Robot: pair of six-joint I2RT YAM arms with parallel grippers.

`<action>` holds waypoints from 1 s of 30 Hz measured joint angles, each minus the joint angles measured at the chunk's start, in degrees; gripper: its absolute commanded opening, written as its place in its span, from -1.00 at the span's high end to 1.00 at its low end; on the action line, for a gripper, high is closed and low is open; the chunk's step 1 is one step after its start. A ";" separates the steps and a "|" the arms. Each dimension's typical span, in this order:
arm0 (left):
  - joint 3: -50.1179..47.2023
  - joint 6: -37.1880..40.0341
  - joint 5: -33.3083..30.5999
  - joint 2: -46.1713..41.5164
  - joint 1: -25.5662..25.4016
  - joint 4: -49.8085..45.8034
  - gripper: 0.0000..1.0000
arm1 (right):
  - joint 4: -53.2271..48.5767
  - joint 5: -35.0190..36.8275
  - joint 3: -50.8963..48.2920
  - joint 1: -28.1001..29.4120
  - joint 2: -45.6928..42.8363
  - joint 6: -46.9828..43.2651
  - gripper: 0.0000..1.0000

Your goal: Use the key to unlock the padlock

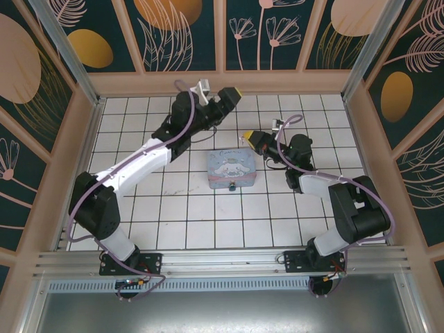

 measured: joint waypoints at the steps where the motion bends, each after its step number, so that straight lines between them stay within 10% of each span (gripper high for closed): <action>1: 2.43 -0.02 0.11 0.07 0.00 -1.81 -0.81 | -0.02 -0.11 -0.11 -0.13 0.00 -0.15 1.00; 30: 10.32 -3.04 0.85 -0.11 -0.85 -13.84 -0.82 | -2.64 -0.87 -4.00 -1.03 -0.37 -2.51 1.00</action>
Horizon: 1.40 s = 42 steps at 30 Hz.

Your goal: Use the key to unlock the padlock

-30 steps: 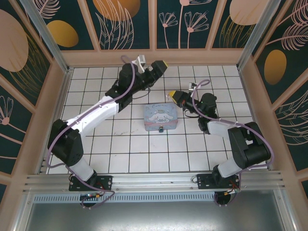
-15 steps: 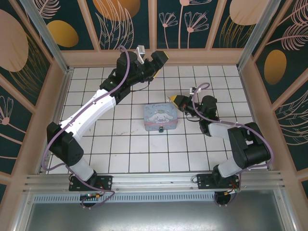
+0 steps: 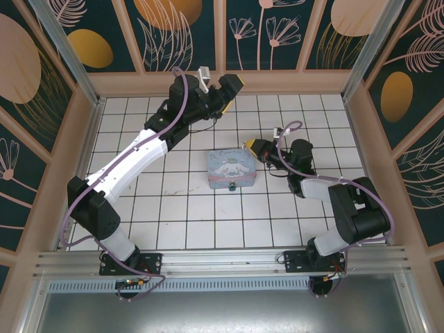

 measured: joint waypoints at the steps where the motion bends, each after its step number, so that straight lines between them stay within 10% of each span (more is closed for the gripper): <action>1: 0.00 0.00 -0.04 0.00 -0.22 0.00 -0.82 | 0.02 0.00 0.00 0.00 0.00 0.00 1.00; 29: -14.71 8.61 2.99 -0.17 4.00 8.35 -0.63 | -0.09 -0.28 -2.97 0.90 -5.16 -0.68 1.00; 42: -30.32 10.36 15.98 0.26 5.05 28.76 0.00 | 0.87 1.66 -1.70 7.10 -6.29 -1.95 1.00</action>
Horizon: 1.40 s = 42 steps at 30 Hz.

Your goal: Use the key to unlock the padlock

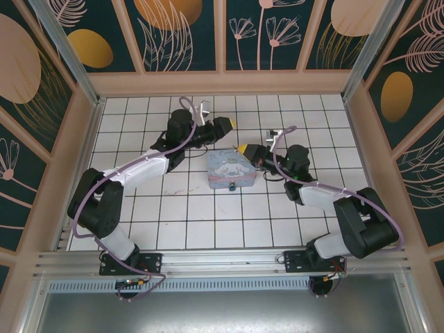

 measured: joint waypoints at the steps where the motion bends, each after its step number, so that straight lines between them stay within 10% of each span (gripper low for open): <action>1: -0.70 0.02 0.44 -0.04 0.00 0.98 0.03 | -0.04 0.46 0.44 0.48 0.00 -0.02 1.00; 42: -9.09 -3.89 3.58 -2.60 0.00 12.41 0.59 | 2.16 6.60 4.15 3.28 3.15 2.25 1.00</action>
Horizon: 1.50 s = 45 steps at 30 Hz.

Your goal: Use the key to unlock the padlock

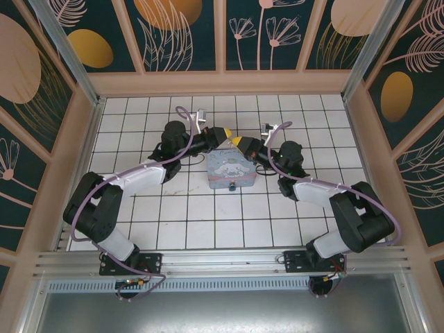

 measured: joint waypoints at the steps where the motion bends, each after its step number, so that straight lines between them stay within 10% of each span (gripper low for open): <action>1: 0.00 0.00 0.00 0.00 0.00 0.00 0.60 | 0.07 0.11 0.00 0.00 0.04 0.00 1.00; 26: 0.48 0.07 -0.44 1.29 0.00 0.00 1.00 | 0.63 0.35 0.00 0.00 0.90 0.20 0.99; 33: 0.61 1.38 -1.05 1.29 -0.50 -1.36 1.00 | -1.60 0.48 -0.04 -0.46 -0.33 -0.42 -0.23; 45: 1.07 4.85 -2.43 1.29 -0.61 -2.60 1.00 | -17.55 6.12 0.04 -4.81 -13.07 -7.82 -0.71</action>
